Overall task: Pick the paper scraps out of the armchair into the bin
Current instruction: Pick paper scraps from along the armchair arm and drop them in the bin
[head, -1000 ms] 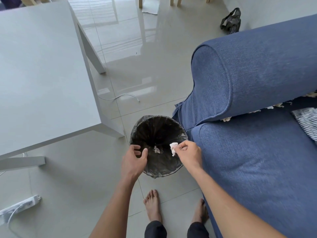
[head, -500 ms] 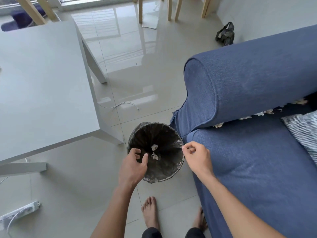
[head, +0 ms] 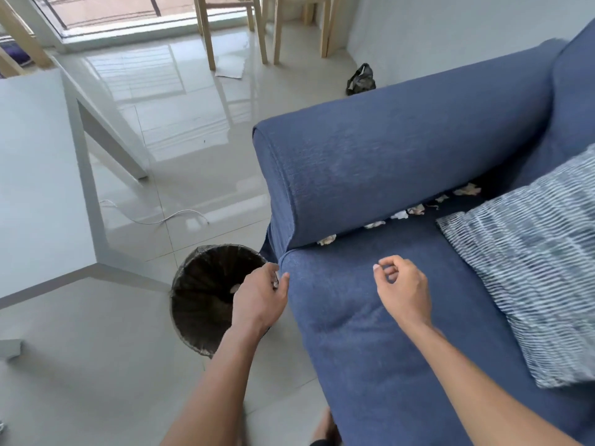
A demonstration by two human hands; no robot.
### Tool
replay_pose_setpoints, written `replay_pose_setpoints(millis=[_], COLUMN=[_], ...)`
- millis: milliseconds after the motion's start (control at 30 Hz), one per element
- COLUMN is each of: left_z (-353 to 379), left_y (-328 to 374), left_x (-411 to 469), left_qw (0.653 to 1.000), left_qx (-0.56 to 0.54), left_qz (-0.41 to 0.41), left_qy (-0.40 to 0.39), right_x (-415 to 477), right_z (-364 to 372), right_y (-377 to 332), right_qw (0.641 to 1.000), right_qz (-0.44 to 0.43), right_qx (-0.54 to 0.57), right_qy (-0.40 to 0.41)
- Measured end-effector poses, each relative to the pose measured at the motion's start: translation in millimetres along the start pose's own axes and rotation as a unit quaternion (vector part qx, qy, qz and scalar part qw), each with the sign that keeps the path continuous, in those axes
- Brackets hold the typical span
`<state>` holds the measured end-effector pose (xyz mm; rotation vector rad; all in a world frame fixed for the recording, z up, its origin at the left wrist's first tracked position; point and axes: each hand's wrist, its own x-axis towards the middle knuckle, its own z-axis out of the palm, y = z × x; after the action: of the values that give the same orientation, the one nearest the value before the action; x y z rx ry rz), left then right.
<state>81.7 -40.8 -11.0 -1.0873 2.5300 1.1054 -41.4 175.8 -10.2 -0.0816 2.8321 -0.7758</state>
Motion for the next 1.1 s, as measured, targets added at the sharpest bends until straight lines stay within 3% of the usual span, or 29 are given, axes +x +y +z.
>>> replay_pose_setpoints(millis=[500, 833, 933, 1100], left_z=[88.3, 124.4, 129.5, 133.6], left_y=[88.3, 112.5, 116.2, 114.9], left_x=[39.0, 68.5, 78.2, 91.6], left_qw=[0.997, 0.949, 0.929, 0.911], left_qx=[-0.002, -0.108, -0.119, -0.134], left_qz=[-0.072, -0.254, -0.285, -0.321], left_qy=[0.029, 0.150, 0.203, 0.222], right_x=[84.9, 134.4, 142.6, 148.6], right_z=[15.3, 41.7, 52.7, 62.4], right_y=[26.7, 19.4, 15.5, 12.9], right_qw=[0.991, 0.994, 0.995, 0.992], right_qz=[-0.054, 0.025, 0.077, 0.117], right_qx=[-0.082, -0.085, -0.063, -0.050], right_qy=[-0.091, -0.058, -0.030, 0.010])
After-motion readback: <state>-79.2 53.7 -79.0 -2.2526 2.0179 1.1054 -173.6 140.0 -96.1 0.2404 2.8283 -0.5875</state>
